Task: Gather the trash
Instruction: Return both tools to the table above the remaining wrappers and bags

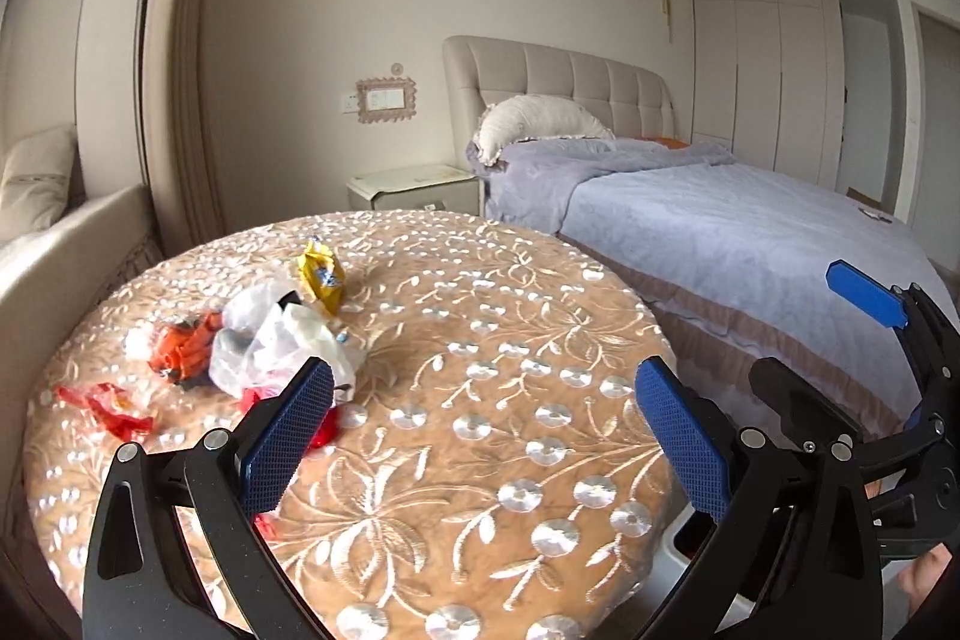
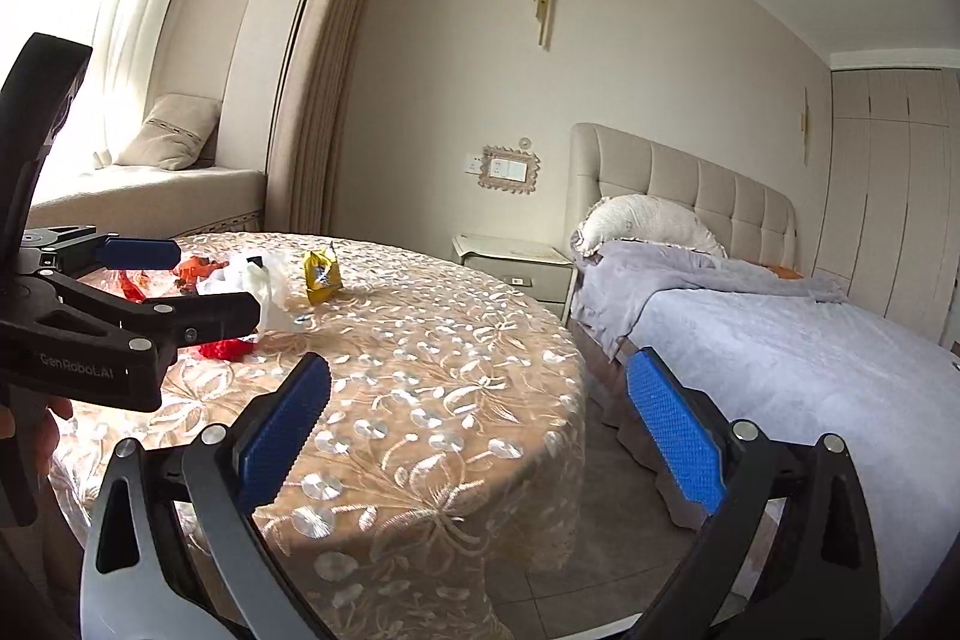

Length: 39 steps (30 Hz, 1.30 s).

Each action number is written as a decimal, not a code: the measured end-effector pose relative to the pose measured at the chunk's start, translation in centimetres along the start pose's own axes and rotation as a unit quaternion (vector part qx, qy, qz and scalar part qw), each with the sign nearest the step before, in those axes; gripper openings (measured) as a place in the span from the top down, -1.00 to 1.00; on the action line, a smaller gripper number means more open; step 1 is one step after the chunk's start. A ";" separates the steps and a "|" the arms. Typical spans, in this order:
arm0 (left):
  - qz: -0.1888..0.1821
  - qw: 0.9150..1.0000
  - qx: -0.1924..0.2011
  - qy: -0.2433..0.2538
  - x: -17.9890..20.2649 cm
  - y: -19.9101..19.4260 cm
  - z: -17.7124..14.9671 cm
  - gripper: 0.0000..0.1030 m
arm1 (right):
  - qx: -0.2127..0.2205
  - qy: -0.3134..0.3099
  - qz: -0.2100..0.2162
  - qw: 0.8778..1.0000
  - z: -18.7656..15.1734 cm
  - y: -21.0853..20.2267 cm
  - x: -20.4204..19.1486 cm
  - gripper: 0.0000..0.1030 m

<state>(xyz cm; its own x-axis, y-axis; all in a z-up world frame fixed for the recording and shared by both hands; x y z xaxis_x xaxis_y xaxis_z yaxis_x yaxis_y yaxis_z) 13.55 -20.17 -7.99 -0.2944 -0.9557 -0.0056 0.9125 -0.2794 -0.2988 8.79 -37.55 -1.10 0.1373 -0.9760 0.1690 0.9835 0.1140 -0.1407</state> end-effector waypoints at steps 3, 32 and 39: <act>0.027 1.000 0.000 -0.011 -3.3 -0.7 0.1 -0.92 | 0.009 0.000 0.023 1.000 1.4 1.1 -2.4 -0.92; 0.174 0.980 -0.030 -0.093 -24.8 -1.8 -2.2 -0.92 | 0.010 -0.034 0.169 0.985 6.6 11.4 -20.5 -0.92; 0.184 0.975 -0.061 -0.106 -27.5 0.2 -3.7 -0.92 | 0.002 -0.043 0.185 0.982 6.5 13.8 -22.7 -0.92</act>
<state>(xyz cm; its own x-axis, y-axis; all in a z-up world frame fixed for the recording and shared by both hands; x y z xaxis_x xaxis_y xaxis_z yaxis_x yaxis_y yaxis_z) 20.72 6.38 -11.45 0.1243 -0.9905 0.0586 0.9009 0.0879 -0.4250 19.99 -12.61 -0.54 0.4937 -0.8490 0.1884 0.8652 0.4578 -0.2044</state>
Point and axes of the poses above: each gripper's, at about its wrist camera, not at the fingertips, and y roughly the way its jaws point, x to its right, z to its top, the point moved 6 cm from there along y, roughly the way its jaws point, and after that the axes turned 7 degrees about x, right-handed, at the moved point
